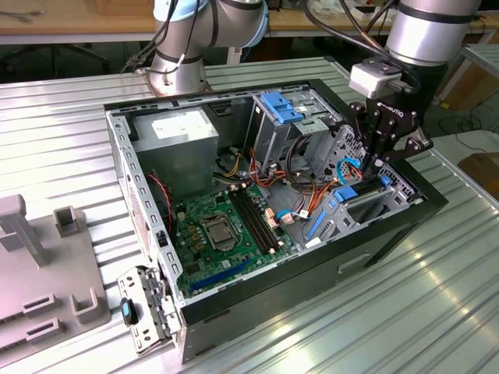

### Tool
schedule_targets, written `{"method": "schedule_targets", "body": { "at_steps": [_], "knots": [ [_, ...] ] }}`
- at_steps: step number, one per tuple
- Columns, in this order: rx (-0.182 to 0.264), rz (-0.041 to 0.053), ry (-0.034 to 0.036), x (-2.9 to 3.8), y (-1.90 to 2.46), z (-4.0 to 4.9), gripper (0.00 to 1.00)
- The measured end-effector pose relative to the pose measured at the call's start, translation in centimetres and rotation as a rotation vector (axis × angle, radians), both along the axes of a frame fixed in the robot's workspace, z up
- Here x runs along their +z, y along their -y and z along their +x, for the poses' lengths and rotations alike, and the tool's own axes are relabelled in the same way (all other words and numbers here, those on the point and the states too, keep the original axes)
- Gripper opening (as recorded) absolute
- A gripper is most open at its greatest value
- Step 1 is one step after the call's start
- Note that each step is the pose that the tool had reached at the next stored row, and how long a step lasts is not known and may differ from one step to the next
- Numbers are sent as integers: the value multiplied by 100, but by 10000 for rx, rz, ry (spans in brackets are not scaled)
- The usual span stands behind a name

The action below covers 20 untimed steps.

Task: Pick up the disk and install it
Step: 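Insert the second disk wire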

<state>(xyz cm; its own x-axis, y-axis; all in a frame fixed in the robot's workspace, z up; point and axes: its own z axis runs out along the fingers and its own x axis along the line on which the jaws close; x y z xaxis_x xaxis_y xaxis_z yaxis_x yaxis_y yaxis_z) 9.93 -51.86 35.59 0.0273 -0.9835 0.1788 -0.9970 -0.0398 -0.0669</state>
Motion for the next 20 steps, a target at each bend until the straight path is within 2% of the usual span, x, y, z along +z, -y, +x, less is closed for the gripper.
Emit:
{"method": "schedule_targets", "body": {
  "at_steps": [3, 7, 9, 11, 12, 13, 15, 20],
  "knots": [
    [-380, 4, -1, -11, 1, 0, 16],
    [-465, 28, 5, -35, 7, 0, 16],
    [-465, 131, 14, -44, 11, 0, 16],
    [-465, 364, 17, -49, 24, 0, 16],
    [-465, 449, 18, -50, 33, 0, 16],
    [-464, 576, 21, -52, 52, 0, 16],
    [-465, 644, 23, -53, 84, 0, 16],
    [-465, 667, 22, -54, 142, 0, 16]
  ]
}}
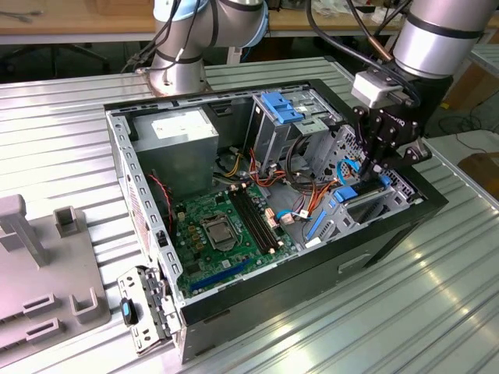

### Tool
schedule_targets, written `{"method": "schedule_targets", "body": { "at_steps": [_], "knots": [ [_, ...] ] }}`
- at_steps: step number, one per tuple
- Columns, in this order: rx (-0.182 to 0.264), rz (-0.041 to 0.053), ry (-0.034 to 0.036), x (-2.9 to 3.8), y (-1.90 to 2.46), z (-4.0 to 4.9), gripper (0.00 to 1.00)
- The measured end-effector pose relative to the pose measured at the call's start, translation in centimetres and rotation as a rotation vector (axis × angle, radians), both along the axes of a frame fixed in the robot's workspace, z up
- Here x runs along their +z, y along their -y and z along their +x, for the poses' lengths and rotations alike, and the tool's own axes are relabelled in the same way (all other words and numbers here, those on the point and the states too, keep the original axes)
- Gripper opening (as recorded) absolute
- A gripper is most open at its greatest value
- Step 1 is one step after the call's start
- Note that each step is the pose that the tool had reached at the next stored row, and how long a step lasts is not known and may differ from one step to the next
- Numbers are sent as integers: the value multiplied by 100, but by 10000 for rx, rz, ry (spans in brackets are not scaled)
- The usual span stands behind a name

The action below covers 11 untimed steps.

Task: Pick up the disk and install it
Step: 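Insert the second disk wire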

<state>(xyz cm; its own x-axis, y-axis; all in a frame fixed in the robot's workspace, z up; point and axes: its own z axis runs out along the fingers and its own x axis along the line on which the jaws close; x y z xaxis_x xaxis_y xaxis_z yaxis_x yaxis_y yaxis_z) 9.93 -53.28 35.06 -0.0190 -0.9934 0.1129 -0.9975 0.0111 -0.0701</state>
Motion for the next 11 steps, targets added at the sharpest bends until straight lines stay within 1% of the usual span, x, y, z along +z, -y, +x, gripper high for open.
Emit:
{"method": "schedule_targets", "body": {
  "at_steps": [3, 9, 11],
  "knots": [
    [0, 22, 0, -12, 16, 0, 16],
    [0, 64, 0, -19, 18, 0, 16],
    [0, 125, 0, -21, 18, 0, 16]
  ]
}}
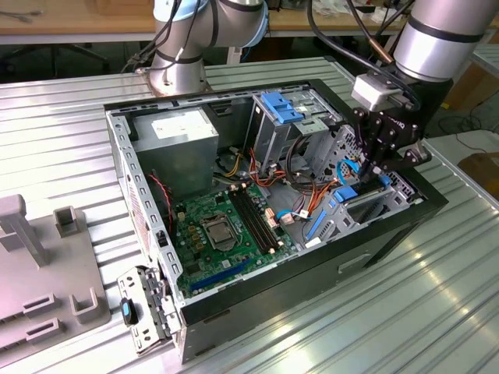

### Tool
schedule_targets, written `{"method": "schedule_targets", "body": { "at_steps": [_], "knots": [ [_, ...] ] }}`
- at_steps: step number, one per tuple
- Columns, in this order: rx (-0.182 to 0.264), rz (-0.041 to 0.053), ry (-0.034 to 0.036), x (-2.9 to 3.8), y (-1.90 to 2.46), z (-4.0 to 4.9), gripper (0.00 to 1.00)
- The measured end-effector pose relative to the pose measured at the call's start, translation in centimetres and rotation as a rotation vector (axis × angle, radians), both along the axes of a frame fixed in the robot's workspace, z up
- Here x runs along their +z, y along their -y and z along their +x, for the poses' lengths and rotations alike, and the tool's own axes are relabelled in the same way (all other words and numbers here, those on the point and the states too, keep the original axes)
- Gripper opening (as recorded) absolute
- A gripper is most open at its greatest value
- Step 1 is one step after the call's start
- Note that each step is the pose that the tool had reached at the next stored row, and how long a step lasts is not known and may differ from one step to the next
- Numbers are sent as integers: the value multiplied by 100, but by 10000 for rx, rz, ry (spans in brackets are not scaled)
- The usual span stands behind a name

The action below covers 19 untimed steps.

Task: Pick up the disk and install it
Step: 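Insert the second disk wire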

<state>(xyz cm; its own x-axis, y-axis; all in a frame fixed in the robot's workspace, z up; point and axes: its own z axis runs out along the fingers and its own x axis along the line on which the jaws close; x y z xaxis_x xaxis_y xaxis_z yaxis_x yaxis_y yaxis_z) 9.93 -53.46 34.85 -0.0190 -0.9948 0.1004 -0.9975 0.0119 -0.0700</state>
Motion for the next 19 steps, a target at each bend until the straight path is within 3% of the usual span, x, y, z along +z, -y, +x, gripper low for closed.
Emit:
{"method": "schedule_targets", "body": {
  "at_steps": [3, 6, 9, 11, 13, 19],
  "knots": [
    [0, 126, 1, -1, 0, 0, 16],
    [0, 311, 0, -3, 19, 0, 16],
    [0, 344, 0, -3, 52, 0, 16],
    [-1, 462, -8, -3, 78, 2, 16],
    [0, 496, -8, -4, 102, 2, 16],
    [0, 529, -9, -4, 106, 2, 16]
  ]
}}
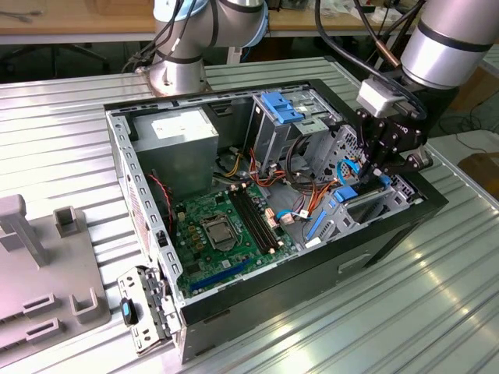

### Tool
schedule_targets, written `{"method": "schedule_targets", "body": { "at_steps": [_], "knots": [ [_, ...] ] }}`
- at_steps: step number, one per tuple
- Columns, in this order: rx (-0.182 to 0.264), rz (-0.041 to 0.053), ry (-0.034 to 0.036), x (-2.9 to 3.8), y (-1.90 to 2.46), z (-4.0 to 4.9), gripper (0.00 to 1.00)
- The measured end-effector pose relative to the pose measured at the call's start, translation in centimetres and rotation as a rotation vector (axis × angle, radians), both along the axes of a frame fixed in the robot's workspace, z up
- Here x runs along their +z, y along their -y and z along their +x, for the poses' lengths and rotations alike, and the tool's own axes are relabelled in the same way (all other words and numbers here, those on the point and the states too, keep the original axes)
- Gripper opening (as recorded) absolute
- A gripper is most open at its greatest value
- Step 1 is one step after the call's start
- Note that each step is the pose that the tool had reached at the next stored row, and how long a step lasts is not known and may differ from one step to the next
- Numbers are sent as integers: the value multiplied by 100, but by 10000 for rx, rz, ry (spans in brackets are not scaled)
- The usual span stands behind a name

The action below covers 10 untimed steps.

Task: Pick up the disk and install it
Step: 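Insert the second disk wire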

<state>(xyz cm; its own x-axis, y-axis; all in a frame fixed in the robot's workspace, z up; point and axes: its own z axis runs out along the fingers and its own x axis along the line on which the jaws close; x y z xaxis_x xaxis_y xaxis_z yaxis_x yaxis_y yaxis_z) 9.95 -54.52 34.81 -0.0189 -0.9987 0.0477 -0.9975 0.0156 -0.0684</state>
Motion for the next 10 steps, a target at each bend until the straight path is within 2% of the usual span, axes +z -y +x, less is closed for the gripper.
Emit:
{"method": "schedule_targets", "body": {
  "at_steps": [10],
  "knots": [
    [195, 1, 0, -2, 0, 0, 16]
  ]
}}
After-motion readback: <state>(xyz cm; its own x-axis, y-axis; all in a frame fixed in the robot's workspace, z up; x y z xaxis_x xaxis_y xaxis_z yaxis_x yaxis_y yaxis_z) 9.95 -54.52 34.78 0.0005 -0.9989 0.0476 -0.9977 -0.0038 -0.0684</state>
